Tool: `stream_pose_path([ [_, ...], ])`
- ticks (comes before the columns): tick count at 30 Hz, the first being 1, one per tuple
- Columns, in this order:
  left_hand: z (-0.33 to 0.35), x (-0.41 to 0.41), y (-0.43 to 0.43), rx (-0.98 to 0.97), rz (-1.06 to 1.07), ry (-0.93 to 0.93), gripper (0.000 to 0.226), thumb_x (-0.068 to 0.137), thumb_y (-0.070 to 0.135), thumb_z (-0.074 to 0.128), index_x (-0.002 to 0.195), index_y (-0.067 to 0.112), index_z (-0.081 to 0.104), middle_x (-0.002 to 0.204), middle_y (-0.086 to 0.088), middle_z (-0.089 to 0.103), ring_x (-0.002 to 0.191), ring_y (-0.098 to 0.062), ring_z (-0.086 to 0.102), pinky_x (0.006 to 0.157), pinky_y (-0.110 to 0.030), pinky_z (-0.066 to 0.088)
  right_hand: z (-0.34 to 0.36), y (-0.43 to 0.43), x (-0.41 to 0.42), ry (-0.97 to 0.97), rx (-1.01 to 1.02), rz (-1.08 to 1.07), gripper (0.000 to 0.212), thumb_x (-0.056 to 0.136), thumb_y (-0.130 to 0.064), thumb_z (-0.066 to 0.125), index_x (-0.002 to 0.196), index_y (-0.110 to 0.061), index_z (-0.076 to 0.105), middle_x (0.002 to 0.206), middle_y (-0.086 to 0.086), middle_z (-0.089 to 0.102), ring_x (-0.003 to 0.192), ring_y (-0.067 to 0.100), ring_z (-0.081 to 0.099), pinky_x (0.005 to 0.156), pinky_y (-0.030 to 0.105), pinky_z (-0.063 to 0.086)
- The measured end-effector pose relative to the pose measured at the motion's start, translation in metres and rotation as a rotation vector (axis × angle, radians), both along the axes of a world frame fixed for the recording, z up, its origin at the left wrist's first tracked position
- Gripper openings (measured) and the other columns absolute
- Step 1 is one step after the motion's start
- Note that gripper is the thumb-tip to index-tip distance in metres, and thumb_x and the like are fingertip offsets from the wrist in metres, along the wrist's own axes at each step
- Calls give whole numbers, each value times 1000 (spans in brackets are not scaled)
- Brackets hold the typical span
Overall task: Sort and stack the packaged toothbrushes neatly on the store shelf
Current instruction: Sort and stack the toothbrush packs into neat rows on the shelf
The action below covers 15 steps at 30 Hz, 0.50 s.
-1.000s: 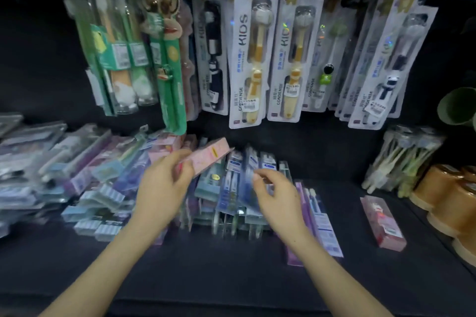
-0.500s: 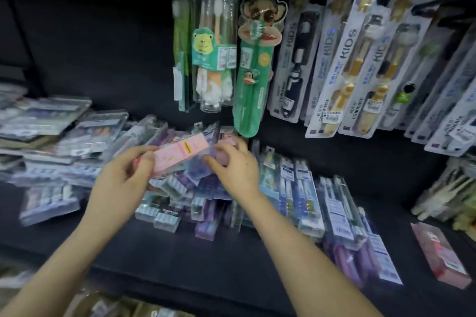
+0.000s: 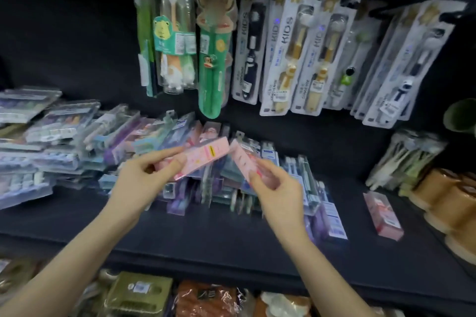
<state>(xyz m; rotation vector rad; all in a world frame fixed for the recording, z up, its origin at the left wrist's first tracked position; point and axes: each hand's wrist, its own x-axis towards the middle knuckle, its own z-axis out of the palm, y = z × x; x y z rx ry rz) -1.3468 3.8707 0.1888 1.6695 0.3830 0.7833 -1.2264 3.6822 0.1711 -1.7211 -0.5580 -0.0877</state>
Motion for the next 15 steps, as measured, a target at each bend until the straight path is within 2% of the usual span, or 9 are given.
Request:
stream_pose_path([
  [1, -2, 8, -13, 16, -17, 2, 15, 75, 37, 72, 87, 45, 74, 77, 8, 67, 68, -7, 57, 72, -22, 48, -3, -21, 2, 27, -5, -21, 31, 85, -21, 69, 116, -24, 69, 101, -24, 70, 95, -6, 64, 89, 16, 50],
  [3, -6, 29, -42, 92, -44, 11, 18, 80, 28, 72, 91, 43, 72, 72, 21, 68, 65, 6, 56, 64, -6, 43, -11, -66, 10, 73, -33, -88, 30, 85, -21, 70, 115, -24, 68, 94, -18, 72, 87, 2, 67, 83, 25, 55],
  [5, -8, 53, -76, 177, -67, 13, 21, 81, 24, 72, 92, 41, 69, 83, 25, 67, 76, 14, 57, 66, -1, 41, -17, -110, 20, 91, -54, -186, 31, 84, -20, 72, 115, -23, 67, 114, -10, 68, 105, 8, 64, 92, 28, 51],
  [7, -12, 77, -113, 263, -90, -2, 25, 82, 20, 72, 101, 36, 68, 85, 17, 64, 77, 8, 57, 66, -3, 39, -23, -153, 27, 64, -102, -291, 36, 83, -20, 74, 118, -17, 67, 132, -4, 58, 119, 10, 56, 99, 21, 44],
  [10, -22, 114, -167, 346, -117, -35, 28, 80, 14, 74, 107, 21, 71, 81, 10, 61, 74, -4, 55, 67, -8, 40, -38, -207, 36, -8, -265, -413, 38, 82, -20, 75, 118, -11, 68, 128, -2, 60, 116, 12, 57, 92, 10, 41],
  [12, -32, 138, -203, 420, -126, -27, 26, 79, 13, 76, 105, 10, 74, 88, 2, 66, 81, -14, 59, 74, -15, 42, -50, -232, 43, -18, -354, -429, 36, 82, -20, 75, 116, -9, 69, 124, -1, 63, 109, 5, 57, 85, 1, 37],
  [13, -39, 149, -219, 471, -130, -19, 27, 79, 14, 76, 105, 8, 73, 93, -3, 68, 87, -19, 60, 79, -19, 42, -58, -240, 48, -13, -408, -423, 36, 82, -20, 75, 115, -8, 69, 125, 2, 63, 108, 4, 56, 84, 1, 36],
  [15, -52, 170, -249, 544, -145, 22, 28, 81, 16, 74, 108, 7, 72, 101, -9, 69, 95, -24, 61, 84, -23, 42, -72, -247, 61, -21, -541, -404, 38, 82, -22, 75, 116, -8, 68, 130, 6, 61, 115, 11, 58, 88, 13, 41],
])
